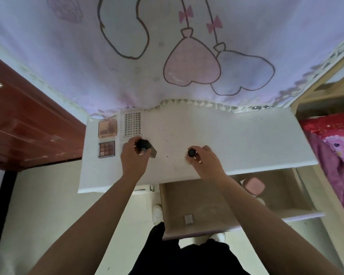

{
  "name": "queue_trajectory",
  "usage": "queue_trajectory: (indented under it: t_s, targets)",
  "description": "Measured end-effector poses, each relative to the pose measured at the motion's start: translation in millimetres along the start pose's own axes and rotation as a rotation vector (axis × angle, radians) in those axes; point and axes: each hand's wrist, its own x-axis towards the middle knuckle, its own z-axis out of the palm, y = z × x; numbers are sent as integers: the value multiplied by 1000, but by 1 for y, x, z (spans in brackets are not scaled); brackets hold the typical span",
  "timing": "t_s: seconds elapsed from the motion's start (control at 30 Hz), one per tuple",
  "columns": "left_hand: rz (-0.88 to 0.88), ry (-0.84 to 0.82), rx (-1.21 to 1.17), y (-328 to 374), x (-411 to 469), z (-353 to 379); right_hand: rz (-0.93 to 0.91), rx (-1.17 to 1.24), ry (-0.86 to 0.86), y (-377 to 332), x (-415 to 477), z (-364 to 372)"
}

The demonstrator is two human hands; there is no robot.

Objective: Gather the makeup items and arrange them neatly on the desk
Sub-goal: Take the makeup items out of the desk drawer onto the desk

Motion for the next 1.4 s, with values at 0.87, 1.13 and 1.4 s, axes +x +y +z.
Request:
queue_trajectory:
  t_s: [0.87, 1.13, 1.4]
  targets:
    - [382, -440, 91, -11, 249, 3, -10, -110, -52, -122, 182, 92]
    - [454, -405, 194, -12, 228, -7, 127, -191, -56, -107, 156, 82]
    - [271, -90, 217, -30, 118, -6, 331, -246, -55, -26, 64, 37]
